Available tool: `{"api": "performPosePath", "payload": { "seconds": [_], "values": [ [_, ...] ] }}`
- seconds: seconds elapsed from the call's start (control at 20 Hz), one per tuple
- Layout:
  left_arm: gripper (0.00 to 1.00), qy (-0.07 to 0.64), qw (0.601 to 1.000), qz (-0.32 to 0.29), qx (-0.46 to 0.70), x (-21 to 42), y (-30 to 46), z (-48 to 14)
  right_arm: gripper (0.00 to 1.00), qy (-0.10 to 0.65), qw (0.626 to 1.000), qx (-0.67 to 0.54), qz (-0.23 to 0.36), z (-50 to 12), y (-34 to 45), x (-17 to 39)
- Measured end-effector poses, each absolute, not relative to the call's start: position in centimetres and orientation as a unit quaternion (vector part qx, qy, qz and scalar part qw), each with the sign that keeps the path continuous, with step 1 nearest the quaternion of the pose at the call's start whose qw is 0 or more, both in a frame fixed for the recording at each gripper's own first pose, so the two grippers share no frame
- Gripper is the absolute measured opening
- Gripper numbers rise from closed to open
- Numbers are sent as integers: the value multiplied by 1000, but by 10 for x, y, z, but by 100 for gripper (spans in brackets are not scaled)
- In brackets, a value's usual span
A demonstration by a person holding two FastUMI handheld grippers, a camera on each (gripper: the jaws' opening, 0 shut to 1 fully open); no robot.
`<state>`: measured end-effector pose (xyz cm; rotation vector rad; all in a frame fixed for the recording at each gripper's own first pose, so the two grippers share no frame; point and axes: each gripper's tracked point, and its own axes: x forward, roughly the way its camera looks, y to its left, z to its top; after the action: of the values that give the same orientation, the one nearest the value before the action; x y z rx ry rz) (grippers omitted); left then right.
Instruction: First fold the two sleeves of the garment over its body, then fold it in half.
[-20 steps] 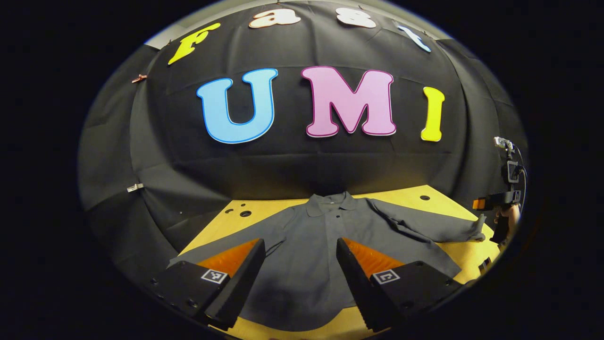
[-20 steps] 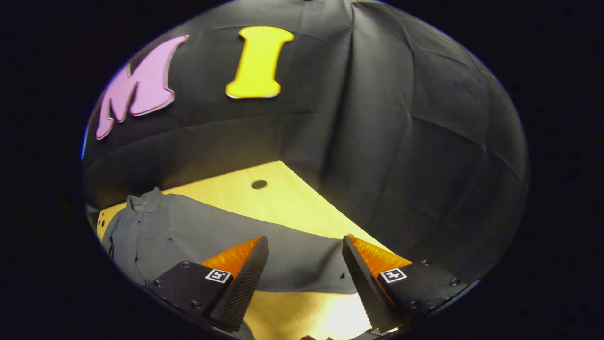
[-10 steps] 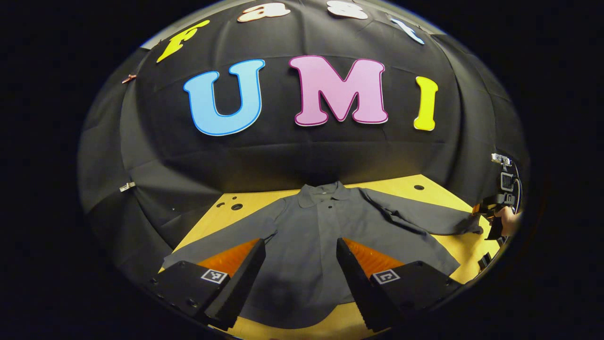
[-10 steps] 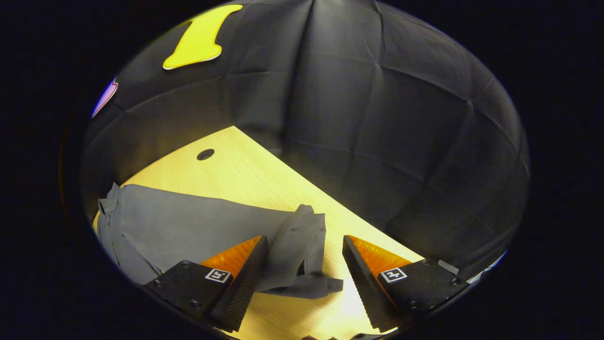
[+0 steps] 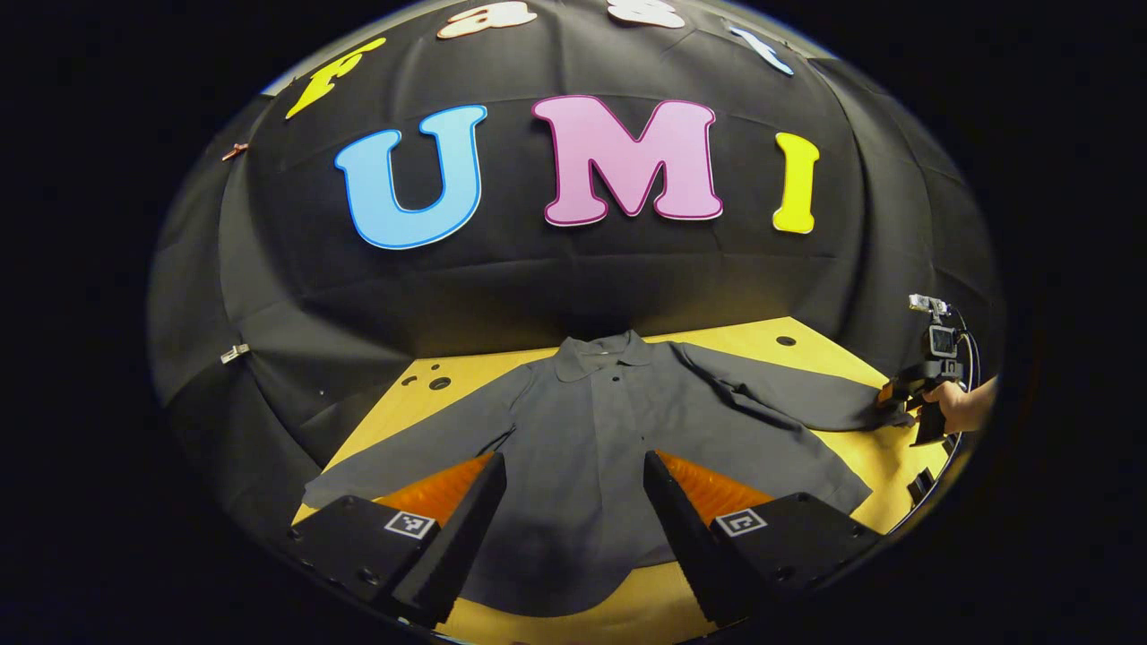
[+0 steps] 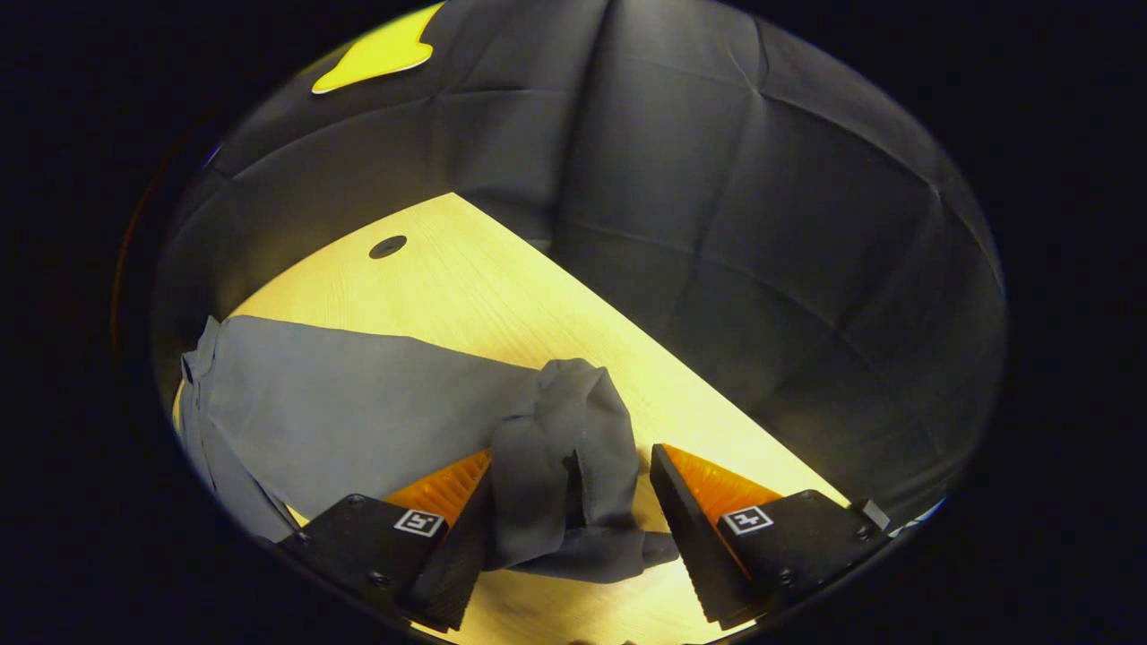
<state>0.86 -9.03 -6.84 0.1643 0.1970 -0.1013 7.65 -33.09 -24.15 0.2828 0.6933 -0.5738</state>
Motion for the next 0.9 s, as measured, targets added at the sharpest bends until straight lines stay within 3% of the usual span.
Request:
{"api": "performPosePath", "payload": {
  "seconds": [0.05,0.15,0.3,0.5,0.9],
  "values": [
    [98,100,990,-49,81,9,-90,-70,95,335,890,149,-273,-243,-329,76],
    [98,105,991,-46,76,8,-90,-72,79,341,887,154,-270,-246,-328,80],
    [98,100,992,-44,59,6,-91,-72,35,349,892,147,-246,-243,-317,91],
    [98,95,993,-32,53,1,-86,-70,10,358,892,150,-233,-244,-308,96],
    [98,98,995,11,30,-18,-56,-81,6,360,901,130,-203,-214,-307,100]
  ]
}}
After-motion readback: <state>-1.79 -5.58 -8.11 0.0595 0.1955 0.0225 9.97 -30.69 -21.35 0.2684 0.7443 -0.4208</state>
